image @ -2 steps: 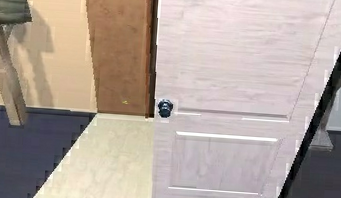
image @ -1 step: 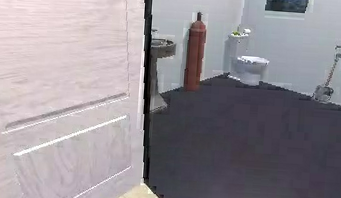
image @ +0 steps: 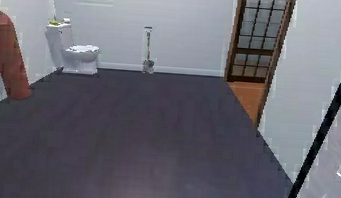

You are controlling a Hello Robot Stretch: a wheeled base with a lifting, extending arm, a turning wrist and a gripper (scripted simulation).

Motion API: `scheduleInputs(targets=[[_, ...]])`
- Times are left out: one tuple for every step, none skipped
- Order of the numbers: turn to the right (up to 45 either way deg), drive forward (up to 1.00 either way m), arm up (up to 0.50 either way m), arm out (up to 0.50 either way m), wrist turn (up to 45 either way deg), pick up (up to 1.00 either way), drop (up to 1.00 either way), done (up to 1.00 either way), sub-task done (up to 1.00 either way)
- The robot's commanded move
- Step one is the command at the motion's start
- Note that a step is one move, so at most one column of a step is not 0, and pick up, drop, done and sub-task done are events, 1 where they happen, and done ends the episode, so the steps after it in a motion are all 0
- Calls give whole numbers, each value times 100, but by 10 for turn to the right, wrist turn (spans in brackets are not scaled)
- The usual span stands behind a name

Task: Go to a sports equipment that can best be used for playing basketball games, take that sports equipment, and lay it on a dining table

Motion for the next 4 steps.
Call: scheduleInputs(targets=[[0, 25, 0, 0, 0, 0, 0, 0, 0], [90, 0, 0, 0, 0, 0, 0, 0, 0], [0, 85, 0, 0, 0, 0, 0, 0, 0], [30, 0, 0, 0, 0, 0, 0, 0, 0]])
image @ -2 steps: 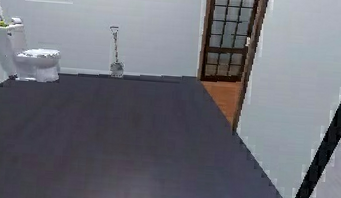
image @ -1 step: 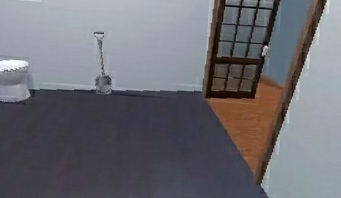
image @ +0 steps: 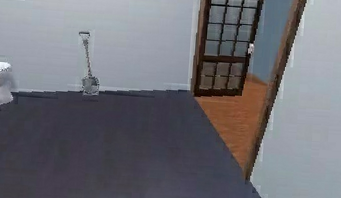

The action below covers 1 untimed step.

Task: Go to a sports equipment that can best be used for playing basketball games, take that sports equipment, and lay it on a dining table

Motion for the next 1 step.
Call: scheduleInputs(targets=[[0, 100, 0, 0, 0, 0, 0, 0, 0]])
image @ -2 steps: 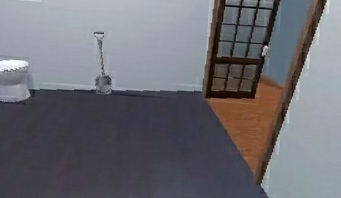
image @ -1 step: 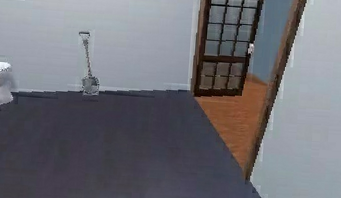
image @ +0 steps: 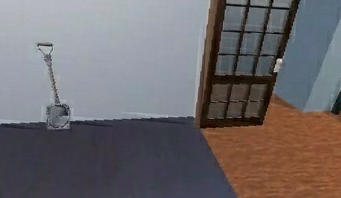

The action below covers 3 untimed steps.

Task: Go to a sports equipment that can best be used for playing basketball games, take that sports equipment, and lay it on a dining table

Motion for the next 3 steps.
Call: scheduleInputs(targets=[[60, 0, 0, 0, 0, 0, 0, 0, 0], [0, 50, 0, 0, 0, 0, 0, 0, 0], [150, 0, 0, 0, 0, 0, 0, 0, 0]])
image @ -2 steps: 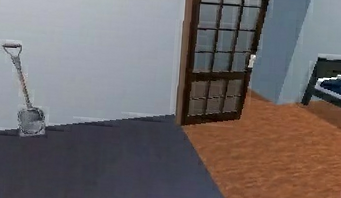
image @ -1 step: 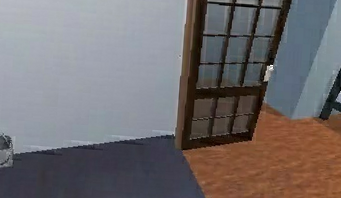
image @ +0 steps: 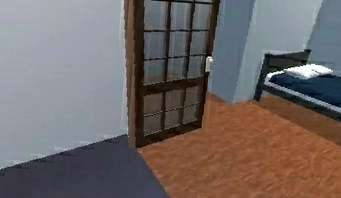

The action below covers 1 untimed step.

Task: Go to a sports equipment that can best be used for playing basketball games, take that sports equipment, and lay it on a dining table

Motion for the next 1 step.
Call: scheduleInputs(targets=[[0, 90, 0, 0, 0, 0, 0, 0, 0]])
